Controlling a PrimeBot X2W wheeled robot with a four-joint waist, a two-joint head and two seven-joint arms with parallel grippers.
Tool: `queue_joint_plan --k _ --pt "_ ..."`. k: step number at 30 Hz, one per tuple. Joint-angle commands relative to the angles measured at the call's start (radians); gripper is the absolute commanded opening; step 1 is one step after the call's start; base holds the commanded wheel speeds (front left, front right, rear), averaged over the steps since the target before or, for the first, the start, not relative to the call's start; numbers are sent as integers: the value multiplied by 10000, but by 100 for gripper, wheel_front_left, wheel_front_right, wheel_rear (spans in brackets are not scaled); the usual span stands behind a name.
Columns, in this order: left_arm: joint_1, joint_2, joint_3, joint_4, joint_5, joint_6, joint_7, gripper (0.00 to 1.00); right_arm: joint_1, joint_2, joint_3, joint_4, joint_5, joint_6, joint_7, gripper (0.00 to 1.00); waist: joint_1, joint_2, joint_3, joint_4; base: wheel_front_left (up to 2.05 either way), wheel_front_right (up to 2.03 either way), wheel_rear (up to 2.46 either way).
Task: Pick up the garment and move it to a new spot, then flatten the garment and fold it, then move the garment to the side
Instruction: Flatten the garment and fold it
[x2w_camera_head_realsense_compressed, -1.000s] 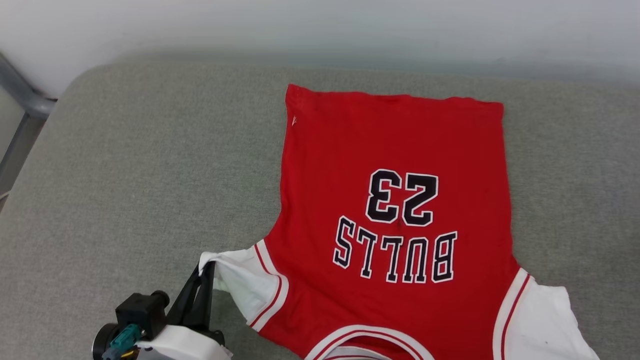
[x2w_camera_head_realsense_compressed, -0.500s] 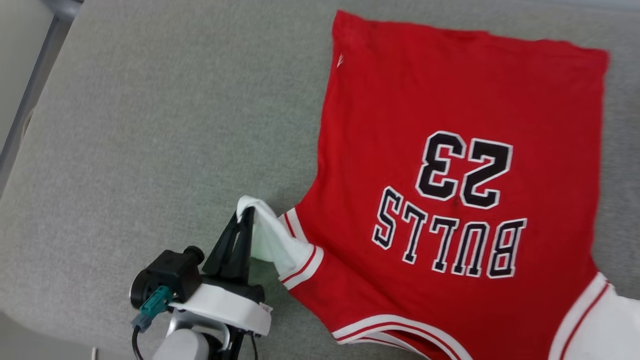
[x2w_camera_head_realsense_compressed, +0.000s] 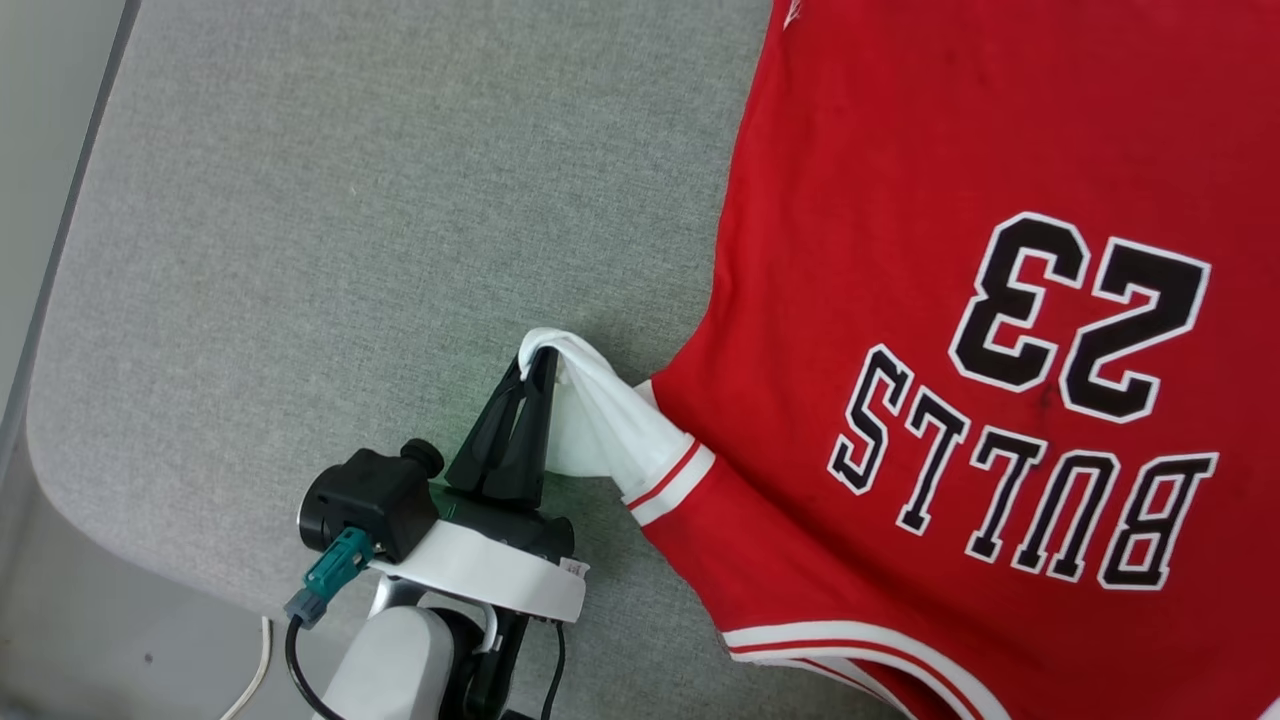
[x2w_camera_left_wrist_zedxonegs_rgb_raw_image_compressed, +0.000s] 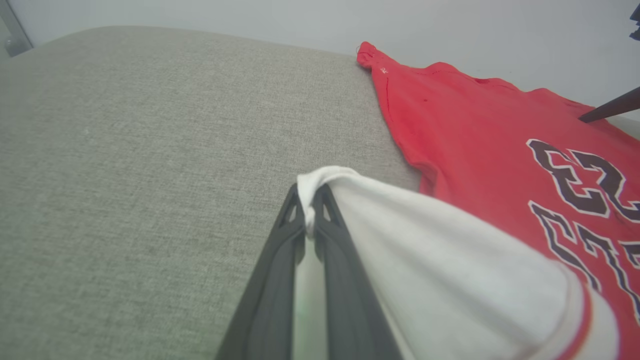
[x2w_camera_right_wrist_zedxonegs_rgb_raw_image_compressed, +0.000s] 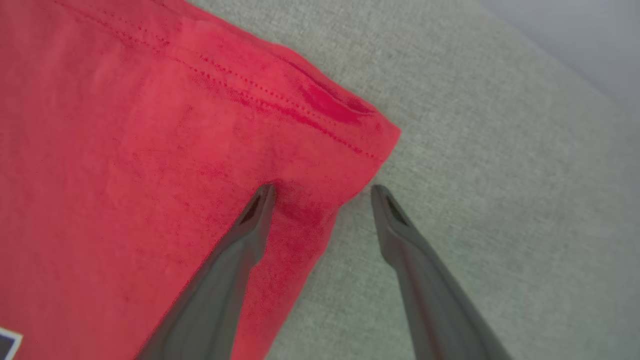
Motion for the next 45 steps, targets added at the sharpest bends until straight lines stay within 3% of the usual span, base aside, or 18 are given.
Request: queue_joint_plan --k 1,7,8,9,16,25,35,39,45 --pt "-138 -104 85 -9 96 -75 -27 0 171 72 -106 327 -101 -11 -73 100 -2 0 273 201 0 0 0" --pt "-230 -226 307 64 214 -282 -27 0 1093 30 108 948 -70 -10 79 100 -2 0 351 197 0 0 0" --pt "-216 -234 365 94 222 -316 -27 0 1155 -35 110 958 -54 -10 103 75 -2 0 323 173 0 0 0" --pt "-200 -242 426 108 254 -334 -27 0 1176 -117 130 916 -59 -10 77 0 -2 0 284 140 0 0 0" --pt "24 -275 797 349 364 -396 -28 0 830 -135 146 374 111 -11 -859 0 -2 0 -194 -176 0 0 0" --pt "670 -283 1336 617 607 -433 -28 0 1362 -570 1088 -521 1208 -11 -2560 0 -2 0 -1620 -804 0 0 0" --pt "1735 -106 1897 880 894 -432 -26 0 4072 -1747 1548 -2108 2671 -11 -3957 0 -2 0 -3198 -1644 0 0 0" --pt "2125 0 2098 955 902 -376 -26 0 5514 -1990 1062 -2523 2915 -11 -4463 0 -2 0 -3720 -1968 0 0 0" --pt "2501 129 2264 1004 887 -326 -26 0 7571 -1846 30 -2773 2927 -13 -4965 0 -2 0 -4187 -2305 0 0 0"
